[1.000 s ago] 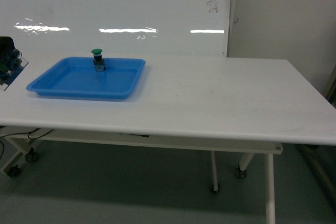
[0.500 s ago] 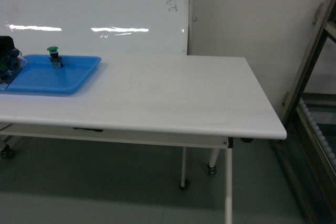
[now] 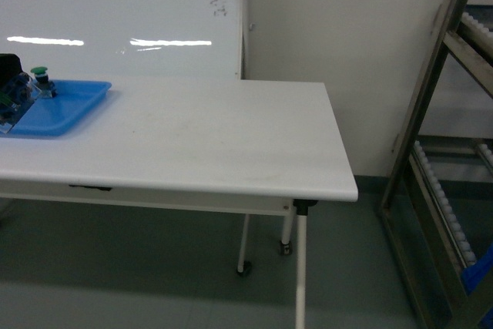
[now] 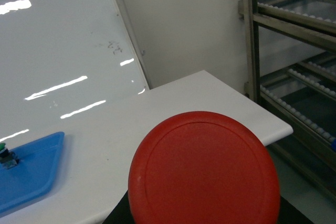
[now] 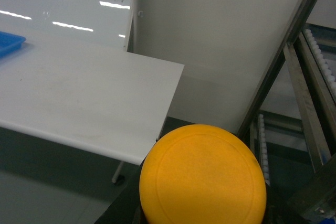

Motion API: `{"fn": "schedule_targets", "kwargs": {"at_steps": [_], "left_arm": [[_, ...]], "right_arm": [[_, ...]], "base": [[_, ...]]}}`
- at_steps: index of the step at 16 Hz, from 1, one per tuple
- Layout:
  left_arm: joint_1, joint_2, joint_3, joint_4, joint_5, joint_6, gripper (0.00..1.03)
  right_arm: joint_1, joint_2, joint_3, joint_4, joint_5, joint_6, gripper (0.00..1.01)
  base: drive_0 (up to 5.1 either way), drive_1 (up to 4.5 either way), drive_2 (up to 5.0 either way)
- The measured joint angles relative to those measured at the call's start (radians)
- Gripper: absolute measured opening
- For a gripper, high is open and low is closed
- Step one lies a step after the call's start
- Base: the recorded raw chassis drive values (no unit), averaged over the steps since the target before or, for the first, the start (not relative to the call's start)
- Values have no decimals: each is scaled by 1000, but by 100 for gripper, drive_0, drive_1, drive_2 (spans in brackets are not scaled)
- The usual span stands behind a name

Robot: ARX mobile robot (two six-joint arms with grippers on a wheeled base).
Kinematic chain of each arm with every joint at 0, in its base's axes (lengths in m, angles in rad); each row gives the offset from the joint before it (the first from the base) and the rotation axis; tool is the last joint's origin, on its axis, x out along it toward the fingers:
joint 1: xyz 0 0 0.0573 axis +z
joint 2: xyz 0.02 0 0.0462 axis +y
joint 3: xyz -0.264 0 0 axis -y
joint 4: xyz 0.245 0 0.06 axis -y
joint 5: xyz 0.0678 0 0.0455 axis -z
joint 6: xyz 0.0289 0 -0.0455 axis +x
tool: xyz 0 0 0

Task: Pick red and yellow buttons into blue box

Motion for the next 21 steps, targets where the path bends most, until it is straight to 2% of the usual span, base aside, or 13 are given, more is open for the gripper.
{"fn": "schedule_targets", "kwargs": {"at_steps": [13,17,21], "left_arm": [[-2,0,0,-2,0,0,24],[-5,2,0,0,3,0,24],[1,0,0,-3,0,0,24]], "right_arm": [[0,0,0,0,-1,0,27],[0,0,-1,3,3,0,27],[0,0,-1,-2,-3,0,27]], "base": [[416,-208,-208],[191,7,-202],[457,-401,-44]]}}
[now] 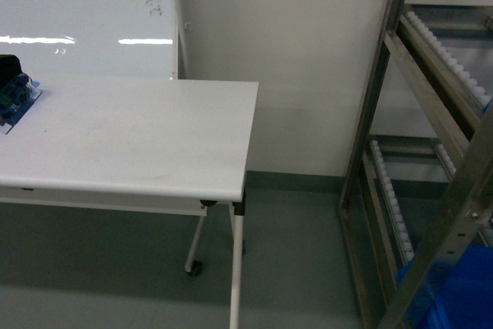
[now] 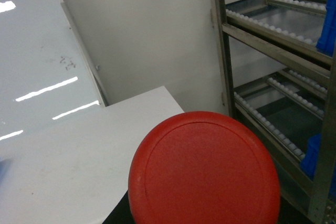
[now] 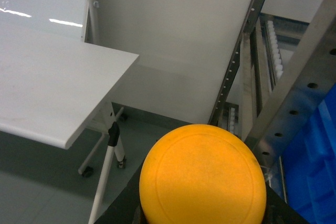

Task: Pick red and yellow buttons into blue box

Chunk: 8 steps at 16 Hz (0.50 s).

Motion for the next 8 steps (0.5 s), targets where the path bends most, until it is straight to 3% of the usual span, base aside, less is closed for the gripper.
{"fn": "schedule_targets", "kwargs": {"at_steps": [8], "left_arm": [[0,0,0,0,0,0,24]], "right_arm": [[0,0,0,1,0,0,27]], "base": [[478,-360,-114]]}}
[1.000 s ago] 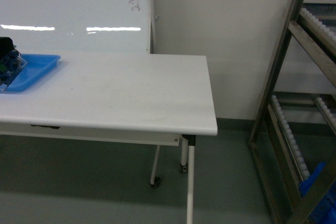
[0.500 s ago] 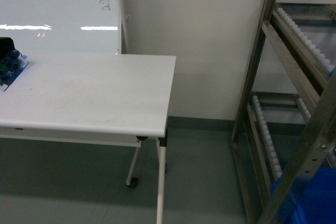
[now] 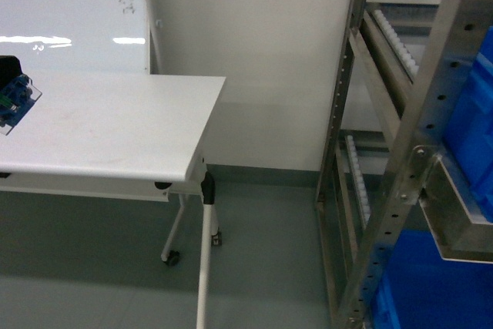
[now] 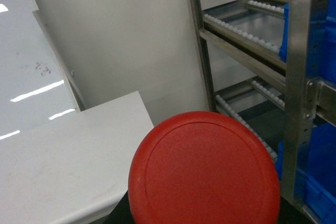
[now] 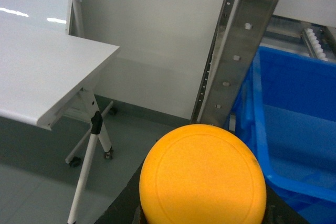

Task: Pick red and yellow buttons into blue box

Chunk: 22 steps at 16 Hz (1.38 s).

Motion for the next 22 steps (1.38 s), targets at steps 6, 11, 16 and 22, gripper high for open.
{"fn": "schedule_targets", "kwargs": {"at_steps": [6,11,16,22], "left_arm": [[0,0,0,6,0,0,24],[-1,-2,0,5,0,0,24],[-1,0,0,4,0,0,24],[-1,0,0,5,0,0,24]], "right_arm": [[0,0,0,3,1,0,27],[0,0,0,2,1,0,27],[0,0,0,1,2,0,27],[0,0,0,0,2,0,27]], "base": [[490,-338,-135],[489,-272,-194],[489,-232,-232],[503,-234,-234]]}}
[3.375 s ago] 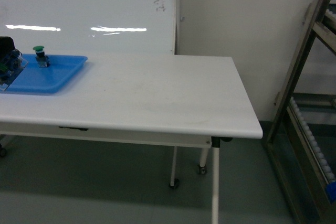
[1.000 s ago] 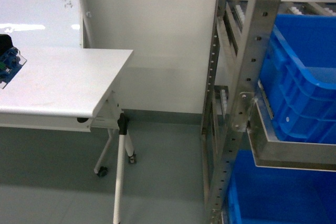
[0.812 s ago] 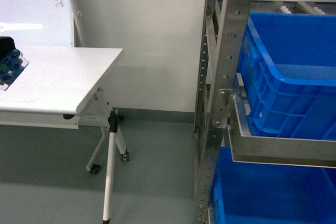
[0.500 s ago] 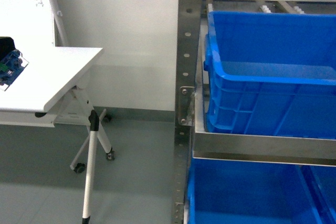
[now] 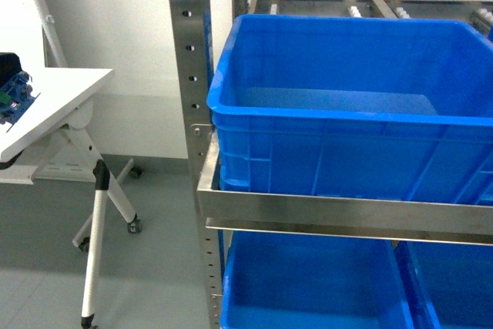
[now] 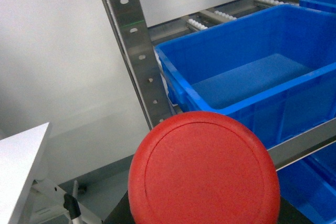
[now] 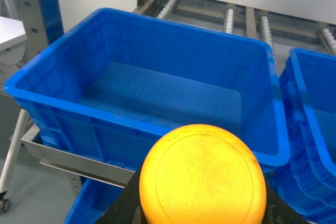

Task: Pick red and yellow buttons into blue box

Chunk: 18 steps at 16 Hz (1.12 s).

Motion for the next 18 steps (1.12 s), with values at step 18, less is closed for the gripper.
{"fn": "schedule_targets", "kwargs": {"at_steps": [18], "left_arm": [[-3,0,0,-2,0,0,24]], "right_arm": [[0,0,0,1,0,0,27]], "base": [[486,-322,-154]]}}
